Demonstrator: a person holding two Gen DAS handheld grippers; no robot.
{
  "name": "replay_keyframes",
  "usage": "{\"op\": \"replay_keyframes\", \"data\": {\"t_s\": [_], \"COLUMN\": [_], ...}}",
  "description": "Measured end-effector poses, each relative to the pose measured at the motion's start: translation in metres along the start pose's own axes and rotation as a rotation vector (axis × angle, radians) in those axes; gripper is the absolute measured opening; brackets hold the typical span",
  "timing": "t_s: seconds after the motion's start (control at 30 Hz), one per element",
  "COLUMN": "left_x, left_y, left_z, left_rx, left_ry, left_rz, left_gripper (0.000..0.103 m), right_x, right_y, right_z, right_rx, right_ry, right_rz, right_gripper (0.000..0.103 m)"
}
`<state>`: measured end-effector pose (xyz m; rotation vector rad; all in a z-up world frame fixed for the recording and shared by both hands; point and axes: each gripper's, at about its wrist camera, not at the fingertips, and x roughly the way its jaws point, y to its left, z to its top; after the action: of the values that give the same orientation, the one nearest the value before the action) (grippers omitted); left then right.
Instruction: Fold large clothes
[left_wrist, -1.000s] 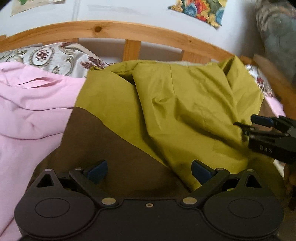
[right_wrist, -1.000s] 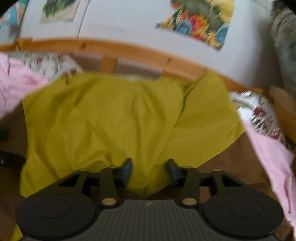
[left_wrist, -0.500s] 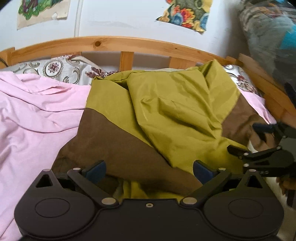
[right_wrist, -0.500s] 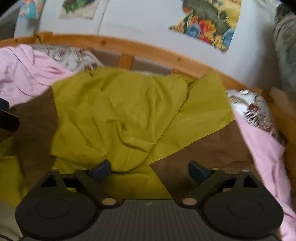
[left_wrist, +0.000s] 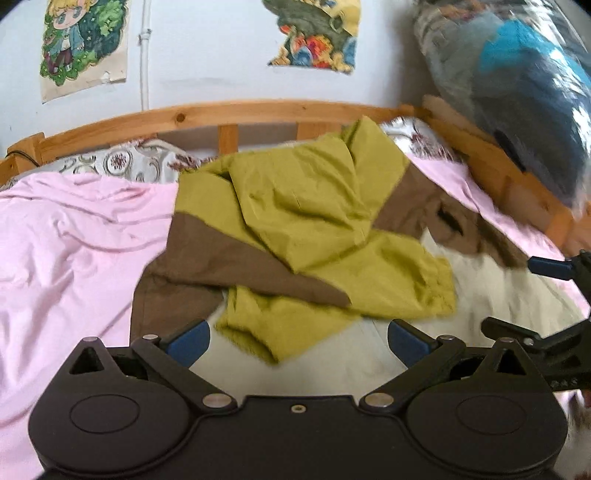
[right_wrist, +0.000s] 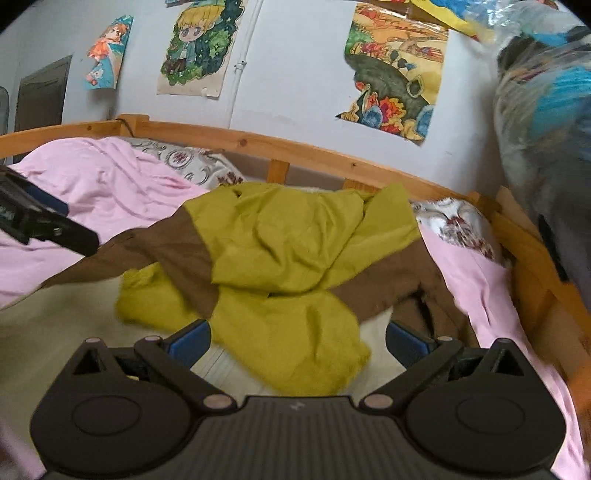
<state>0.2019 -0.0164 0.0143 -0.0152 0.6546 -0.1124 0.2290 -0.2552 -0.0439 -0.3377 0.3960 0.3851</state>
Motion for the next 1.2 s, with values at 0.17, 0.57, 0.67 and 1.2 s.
{"op": "replay_keyframes", "data": {"t_s": [0.17,0.57,0.67,1.2], "left_x": [-0.004,-0.014,-0.009,0.011], "left_y": [-0.008,-0.009,-0.013,-0.039], "left_z": [-0.046,-0.109,-0.112,-0.116], "left_rx": [0.090,0.289,0.272,0.374], "left_ry": [0.056,0.088,0.116,0.163], "left_rz": [-0.053,-0.171,-0.187,-0.139], "left_gripper": [0.102,0.102,0.102,0.102], "right_x": [-0.039,-0.024,-0.024,-0.027], "right_y": [0.019,0.050,0.058,0.021], "right_z": [-0.039,-0.071,-0.078,-0.066], "right_rx": [0.000,-0.281,-0.323,-0.088], "right_ry": [-0.022,0.151,0.186,0.081], "right_rz": [0.040,0.258,0.293,0.156], "right_gripper": [0.103,0.103,0.103,0.103]}}
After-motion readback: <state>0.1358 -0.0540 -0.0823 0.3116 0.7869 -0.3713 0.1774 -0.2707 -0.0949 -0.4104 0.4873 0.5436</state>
